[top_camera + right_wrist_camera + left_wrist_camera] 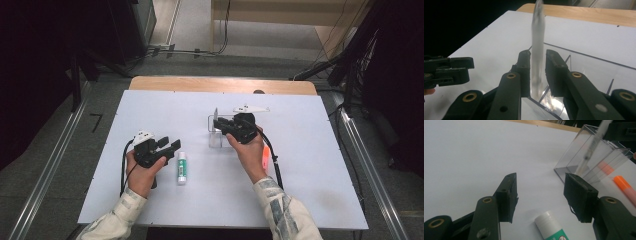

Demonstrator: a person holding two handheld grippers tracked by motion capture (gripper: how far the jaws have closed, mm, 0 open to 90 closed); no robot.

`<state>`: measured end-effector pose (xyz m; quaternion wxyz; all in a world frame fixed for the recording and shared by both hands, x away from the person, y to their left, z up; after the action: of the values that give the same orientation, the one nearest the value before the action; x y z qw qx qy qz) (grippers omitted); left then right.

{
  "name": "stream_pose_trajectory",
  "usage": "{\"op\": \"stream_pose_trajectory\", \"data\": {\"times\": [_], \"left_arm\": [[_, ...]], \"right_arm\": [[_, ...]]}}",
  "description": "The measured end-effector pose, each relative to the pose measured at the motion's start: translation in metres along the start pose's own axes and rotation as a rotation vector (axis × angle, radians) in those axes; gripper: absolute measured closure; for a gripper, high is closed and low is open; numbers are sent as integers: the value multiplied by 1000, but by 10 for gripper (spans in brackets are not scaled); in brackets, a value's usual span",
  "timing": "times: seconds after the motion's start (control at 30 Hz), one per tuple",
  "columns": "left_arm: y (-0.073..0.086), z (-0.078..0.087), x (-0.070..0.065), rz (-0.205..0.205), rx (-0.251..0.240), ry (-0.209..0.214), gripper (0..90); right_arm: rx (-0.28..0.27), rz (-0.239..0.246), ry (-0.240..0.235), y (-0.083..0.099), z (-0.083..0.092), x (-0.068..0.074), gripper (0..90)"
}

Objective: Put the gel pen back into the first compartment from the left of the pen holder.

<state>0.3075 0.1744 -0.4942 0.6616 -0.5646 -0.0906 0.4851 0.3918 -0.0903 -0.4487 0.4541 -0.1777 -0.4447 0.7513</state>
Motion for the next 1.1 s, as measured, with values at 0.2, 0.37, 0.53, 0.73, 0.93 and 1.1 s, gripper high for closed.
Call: {"op": "stream_pose_trajectory", "data": {"times": [0.2, 0.37, 0.53, 0.73, 0.93, 1.1], "left_arm": [[0, 0, 0, 1, 0, 0, 450], [0, 0, 0, 1, 0, 0, 450], [0, 1, 1, 1, -3, -7, 449], [0, 1, 1, 3, -5, -8, 449], [1, 1, 2, 3, -4, -10, 449], [1, 1, 2, 5, -5, -10, 449]], "right_arm": [[-5, -1, 4, -1, 2, -1, 702], [-9, 3, 9, -1, 5, 0, 685], [-19, 9, 20, -1, 10, -2, 660], [-33, 24, 36, 0, 17, -4, 605], [-44, 45, 37, 2, 28, -5, 545], [-54, 62, 44, 5, 39, -7, 510]]}}
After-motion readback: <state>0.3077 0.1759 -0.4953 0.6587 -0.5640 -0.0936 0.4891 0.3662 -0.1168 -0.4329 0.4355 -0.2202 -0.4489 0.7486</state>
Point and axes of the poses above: each handheld gripper's, and its own axes: z roughly backward along the jaws, y roughly out of its underside, x roughly to its left, the point moved 2 cm from there along -z, roughly forward along the jaws, and after that the axes turned 14 degrees about y, right-handed, at the moved point
